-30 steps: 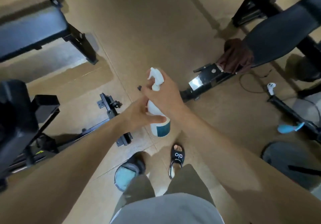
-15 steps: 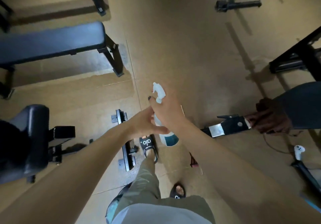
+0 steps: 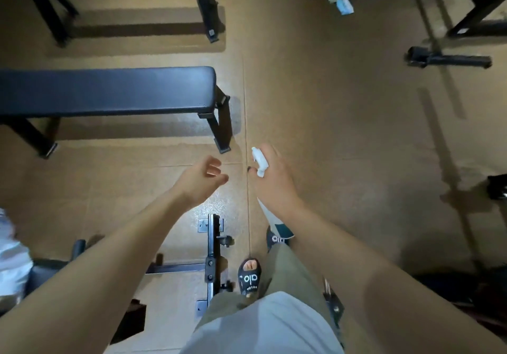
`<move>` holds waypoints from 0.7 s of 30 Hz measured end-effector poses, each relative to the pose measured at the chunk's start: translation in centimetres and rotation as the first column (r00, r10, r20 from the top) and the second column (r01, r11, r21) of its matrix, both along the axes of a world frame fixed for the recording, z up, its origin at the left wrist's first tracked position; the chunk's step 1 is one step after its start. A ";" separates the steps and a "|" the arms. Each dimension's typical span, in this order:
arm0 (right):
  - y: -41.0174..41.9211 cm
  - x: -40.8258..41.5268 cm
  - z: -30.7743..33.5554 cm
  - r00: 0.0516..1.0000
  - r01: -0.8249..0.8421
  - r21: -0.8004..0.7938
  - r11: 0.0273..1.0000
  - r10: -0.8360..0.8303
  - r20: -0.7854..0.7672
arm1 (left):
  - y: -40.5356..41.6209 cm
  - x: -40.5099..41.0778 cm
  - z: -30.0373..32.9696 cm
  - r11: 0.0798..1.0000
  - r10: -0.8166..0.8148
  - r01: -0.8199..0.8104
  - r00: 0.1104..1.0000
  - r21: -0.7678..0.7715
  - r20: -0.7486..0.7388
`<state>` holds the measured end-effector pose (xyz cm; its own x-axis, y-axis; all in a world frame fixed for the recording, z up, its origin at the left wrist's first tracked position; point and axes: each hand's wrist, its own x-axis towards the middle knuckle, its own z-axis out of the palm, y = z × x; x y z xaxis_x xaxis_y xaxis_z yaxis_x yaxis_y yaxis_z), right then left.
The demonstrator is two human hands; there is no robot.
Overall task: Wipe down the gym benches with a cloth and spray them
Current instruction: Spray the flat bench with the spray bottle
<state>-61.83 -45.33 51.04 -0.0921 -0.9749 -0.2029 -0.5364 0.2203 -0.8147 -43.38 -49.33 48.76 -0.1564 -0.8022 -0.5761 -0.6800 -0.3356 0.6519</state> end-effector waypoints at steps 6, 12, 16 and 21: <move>-14.6 1.0 -4.4 0.997 -0.077 -0.007 0.997 0.077 -0.016 | -13.0 0.0 -3.3 0.997 0.082 -0.082 0.993 -0.011 0.086; -29.1 2.1 -11.9 0.977 -0.207 0.010 0.978 0.208 -0.045 | -25.7 0.5 -9.9 0.982 0.190 -0.191 0.965 -0.012 0.178; -36.5 4.0 -17.5 0.956 -0.273 0.027 0.962 0.274 -0.102 | -32.5 3.4 -16.1 0.982 0.186 -0.170 0.948 -0.085 0.257; -43.2 8.1 -28.0 0.963 -0.252 0.006 0.968 0.251 -0.102 | -40.5 8.6 -27.9 0.974 0.153 -0.060 0.885 -0.219 0.440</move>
